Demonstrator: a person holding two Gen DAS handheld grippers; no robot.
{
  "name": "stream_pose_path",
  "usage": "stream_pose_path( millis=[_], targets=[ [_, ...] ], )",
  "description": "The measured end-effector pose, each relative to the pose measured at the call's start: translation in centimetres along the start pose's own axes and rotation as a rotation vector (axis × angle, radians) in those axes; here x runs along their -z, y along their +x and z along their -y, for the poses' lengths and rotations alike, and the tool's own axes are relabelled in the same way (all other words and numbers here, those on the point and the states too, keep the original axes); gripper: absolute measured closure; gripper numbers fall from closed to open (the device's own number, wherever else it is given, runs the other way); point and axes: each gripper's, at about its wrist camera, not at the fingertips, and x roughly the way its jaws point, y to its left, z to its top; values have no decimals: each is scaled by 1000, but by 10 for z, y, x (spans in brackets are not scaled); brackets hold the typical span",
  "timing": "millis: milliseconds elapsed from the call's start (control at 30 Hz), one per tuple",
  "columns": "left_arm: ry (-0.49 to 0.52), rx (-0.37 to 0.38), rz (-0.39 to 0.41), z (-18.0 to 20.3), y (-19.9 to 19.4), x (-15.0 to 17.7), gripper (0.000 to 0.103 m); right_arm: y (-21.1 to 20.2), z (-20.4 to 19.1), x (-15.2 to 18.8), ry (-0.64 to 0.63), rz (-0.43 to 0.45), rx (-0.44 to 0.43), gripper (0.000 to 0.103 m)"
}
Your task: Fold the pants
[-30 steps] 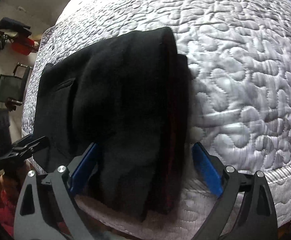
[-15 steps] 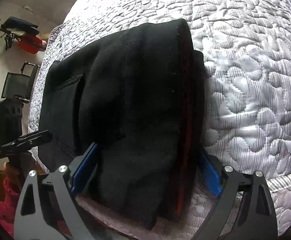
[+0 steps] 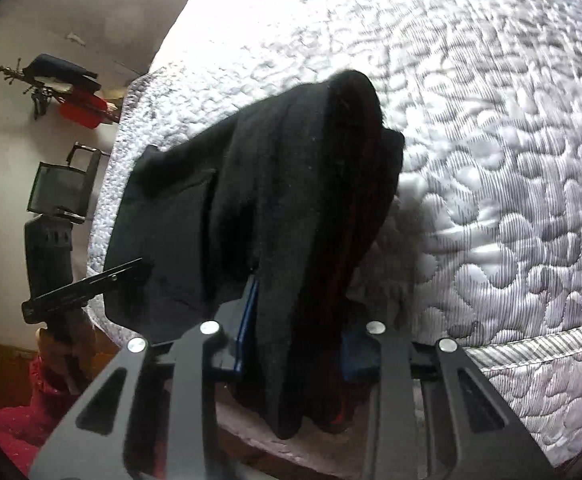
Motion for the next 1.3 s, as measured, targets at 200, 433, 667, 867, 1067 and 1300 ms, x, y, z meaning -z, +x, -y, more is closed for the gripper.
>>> stream_pose_path(
  millis=[200,433,667,867,1067,1300],
  targets=[
    [-12,81,41,5,-10,-10,72,-25,-20,-16,-48,51,-34,74],
    [-34,115,121,16,-19,-59,73,-50,-44,-71,-128,116,-6,74],
    [-9,65,210,23,-22,-122,72,-48,-27,-145,-126,141,-18,74],
    [-47,-39,131,-5,26,-143,69,14,10,-179,-56,27,25,69],
    [-84,-22,133,-27,35,-127,51,22,52,-161,-9,38,-5,45],
    [-4,-216,193,2,6,-128,40,-24,59,-135,-26,96,70,37]
  ],
)
